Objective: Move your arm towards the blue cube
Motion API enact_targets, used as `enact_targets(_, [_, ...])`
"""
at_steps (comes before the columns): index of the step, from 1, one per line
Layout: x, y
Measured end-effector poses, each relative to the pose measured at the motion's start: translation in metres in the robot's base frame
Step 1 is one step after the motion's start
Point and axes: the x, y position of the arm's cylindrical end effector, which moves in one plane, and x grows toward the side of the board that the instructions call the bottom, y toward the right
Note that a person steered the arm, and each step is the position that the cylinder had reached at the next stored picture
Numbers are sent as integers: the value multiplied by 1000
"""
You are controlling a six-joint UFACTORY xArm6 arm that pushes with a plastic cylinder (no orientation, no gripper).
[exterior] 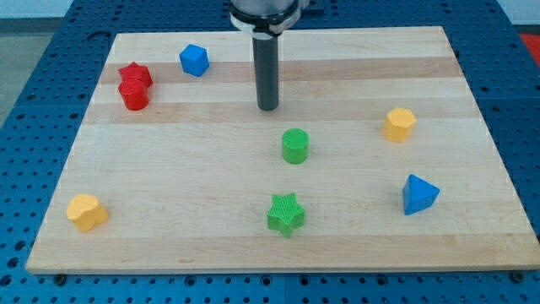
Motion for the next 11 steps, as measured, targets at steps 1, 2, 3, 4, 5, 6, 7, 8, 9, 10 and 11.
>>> enact_targets(1, [0,-12])
enact_targets(2, [0,-23])
enact_targets(3, [0,-33])
enact_targets(4, [0,-37])
enact_targets(5, [0,-40])
enact_targets(6, [0,-44])
enact_targets(7, [13,-23])
enact_targets(8, [5,9])
enact_targets(9, [-35,-15])
enact_targets(10, [-66,-65])
enact_targets(11, [-79,-123])
